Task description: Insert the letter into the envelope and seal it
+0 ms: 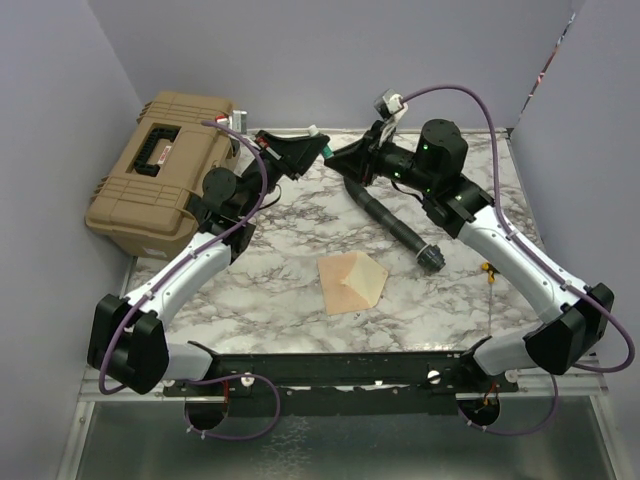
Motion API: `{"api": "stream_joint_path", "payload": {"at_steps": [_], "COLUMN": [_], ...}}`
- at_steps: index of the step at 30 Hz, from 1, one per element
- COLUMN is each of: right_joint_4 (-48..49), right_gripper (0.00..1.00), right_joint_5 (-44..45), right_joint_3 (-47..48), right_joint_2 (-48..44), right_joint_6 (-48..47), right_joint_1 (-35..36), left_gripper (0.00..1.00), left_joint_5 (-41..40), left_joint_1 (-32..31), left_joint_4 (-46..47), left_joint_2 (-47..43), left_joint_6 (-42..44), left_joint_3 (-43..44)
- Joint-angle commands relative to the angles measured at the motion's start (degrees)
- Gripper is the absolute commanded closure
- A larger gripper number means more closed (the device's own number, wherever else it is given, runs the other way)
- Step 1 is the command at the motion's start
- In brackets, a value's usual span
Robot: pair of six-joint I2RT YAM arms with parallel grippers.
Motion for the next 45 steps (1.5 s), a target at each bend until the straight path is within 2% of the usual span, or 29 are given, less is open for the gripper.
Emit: {"api": "stream_joint_path", "payload": {"at_steps": [1, 4, 7, 10, 14, 16, 17, 18, 20, 22, 23, 25, 31, 37, 39, 45], "right_joint_4": [7.6, 22.1, 34.0, 45.6, 61.3, 65.9, 66.3, 65.2, 54.9, 42.5, 37.7, 33.3, 29.0, 14.8, 13.9, 14.2], "right_gripper": [1.00, 1.00, 0.99, 0.99, 0.99, 0.99, 0.98, 0.89, 0.63, 0.38, 0.29, 0.22, 0.20, 0.21, 0.22, 0.32], "right_joint_5": [-13.8, -23.2, -26.7, -27.0, -21.8, -20.0, -19.4, -19.4, -20.3, -20.2, -19.4, -17.3, -16.6, -2.4, 1.1, 2.9], "right_joint_3": [0.9, -2.9, -5.2, -8.1, -13.5, -15.0, -15.4, -15.4, -14.3, -12.5, -11.9, -12.6, -14.3, -9.9, -9.2, -7.4], "right_joint_2": [0.7, 1.9, 3.6, 5.4, 6.9, 7.4, 7.1, 6.4, 4.0, 1.2, 0.2, -0.9, -2.6, -4.8, -4.3, -3.3], "right_joint_6": [22.6, 42.3, 56.9, 70.6, 88.7, 92.6, 91.6, 88.6, 77.8, 62.9, 56.0, 45.0, 24.3, -6.5, -11.8, -13.3], "right_joint_1": [-7.7, -13.3, -14.7, -14.7, -14.6, -14.6, -14.6, -14.6, -14.6, -14.5, -14.5, -14.5, -12.8, -3.2, -0.9, 1.6], "left_gripper": [1.00, 1.00, 1.00, 1.00, 1.00, 1.00, 1.00, 1.00, 1.00, 1.00, 1.00, 1.00, 1.00, 1.00, 1.00, 1.00], "left_joint_5": [4.8, 4.8, 5.2, 5.5, 5.5, 5.3, 5.0, 4.6, 3.0, 0.0, -1.2, -3.6, -5.7, -4.0, -3.3, -2.5], "left_joint_1": [-0.5, -0.5, -0.6, -0.6, -0.6, -0.6, -0.6, -0.6, -0.6, -0.6, -0.6, -0.6, -0.7, -0.6, -0.6, -0.6], "left_joint_4": [2.8, 4.9, 7.0, 8.0, 8.7, 9.0, 9.0, 9.0, 8.5, 6.7, 5.6, 3.2, 0.4, 0.2, 0.2, 0.2], "left_joint_2": [-2.6, -3.1, -3.2, -3.5, -3.7, -3.6, -3.6, -3.5, -3.7, -4.3, -4.6, -5.0, -5.2, -4.6, -4.3, -4.1], "left_joint_6": [1.5, 0.4, -1.1, -1.4, -1.4, -1.9, -2.1, -2.2, -2.2, -1.4, -0.8, 0.0, 0.0, -0.7, -1.0, -1.3], "left_joint_3": [1.3, 0.9, 0.7, 0.8, 1.0, 1.1, 1.0, 1.0, 0.5, -0.4, -0.8, -1.5, -1.9, -1.5, -1.5, -1.7]}}
